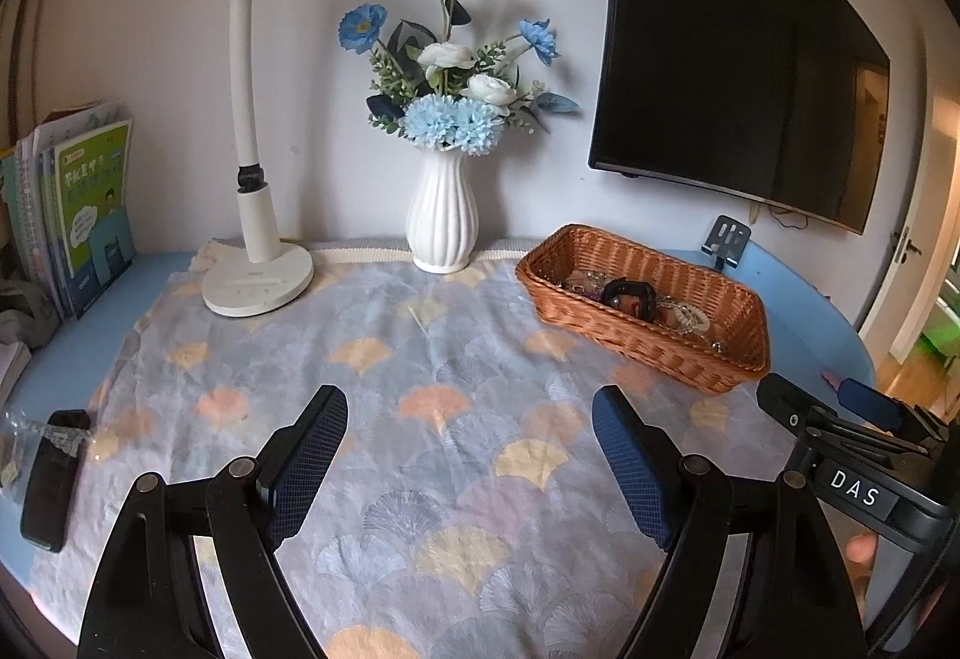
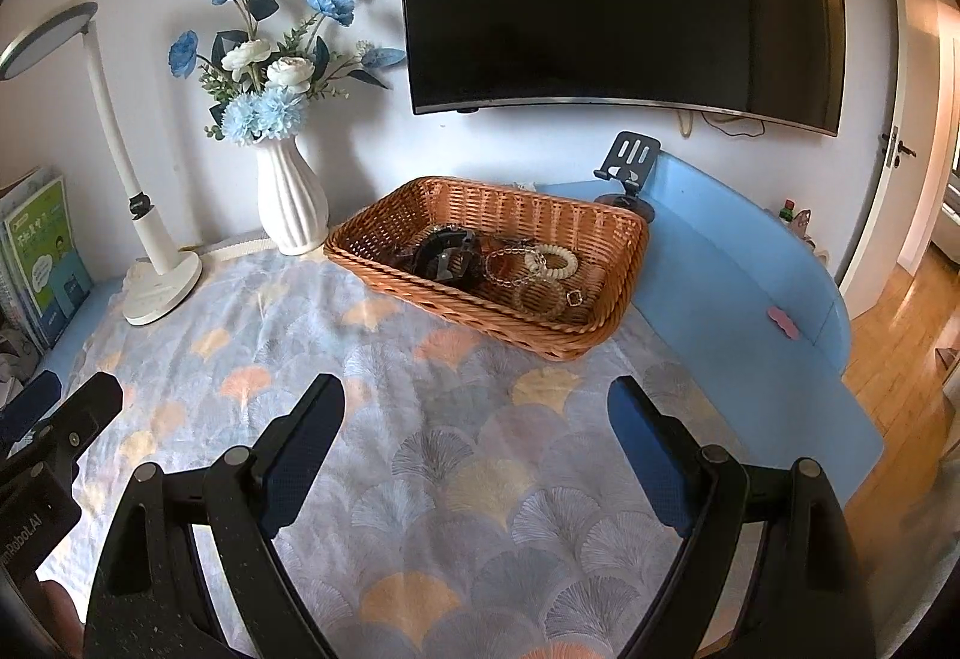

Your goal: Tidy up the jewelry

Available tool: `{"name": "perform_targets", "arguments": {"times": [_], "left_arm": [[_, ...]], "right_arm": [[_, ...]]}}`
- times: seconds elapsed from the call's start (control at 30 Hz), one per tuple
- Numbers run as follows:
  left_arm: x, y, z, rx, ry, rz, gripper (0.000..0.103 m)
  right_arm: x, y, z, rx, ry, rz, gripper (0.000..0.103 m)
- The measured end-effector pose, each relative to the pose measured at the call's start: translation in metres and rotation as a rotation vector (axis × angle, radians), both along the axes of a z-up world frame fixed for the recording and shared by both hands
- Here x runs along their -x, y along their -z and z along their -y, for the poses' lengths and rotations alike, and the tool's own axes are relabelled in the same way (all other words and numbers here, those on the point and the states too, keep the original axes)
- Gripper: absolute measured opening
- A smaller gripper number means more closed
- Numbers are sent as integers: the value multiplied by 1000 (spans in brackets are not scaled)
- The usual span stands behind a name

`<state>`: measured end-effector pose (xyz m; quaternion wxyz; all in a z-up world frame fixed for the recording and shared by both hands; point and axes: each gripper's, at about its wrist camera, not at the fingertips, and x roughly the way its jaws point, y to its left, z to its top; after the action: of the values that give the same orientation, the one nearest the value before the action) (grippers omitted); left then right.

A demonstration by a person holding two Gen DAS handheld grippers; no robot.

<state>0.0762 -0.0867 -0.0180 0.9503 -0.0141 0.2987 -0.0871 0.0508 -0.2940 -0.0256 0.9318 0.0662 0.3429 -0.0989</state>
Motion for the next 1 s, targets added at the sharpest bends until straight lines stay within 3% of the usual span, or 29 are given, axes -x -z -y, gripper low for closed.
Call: {"name": "perform_targets", "arguments": {"times": [1.0], "left_arm": [[-5, 5, -3, 17, -12, -34, 85]], "right_arm": [[-4, 5, -4, -21, -16, -29, 91]]}}
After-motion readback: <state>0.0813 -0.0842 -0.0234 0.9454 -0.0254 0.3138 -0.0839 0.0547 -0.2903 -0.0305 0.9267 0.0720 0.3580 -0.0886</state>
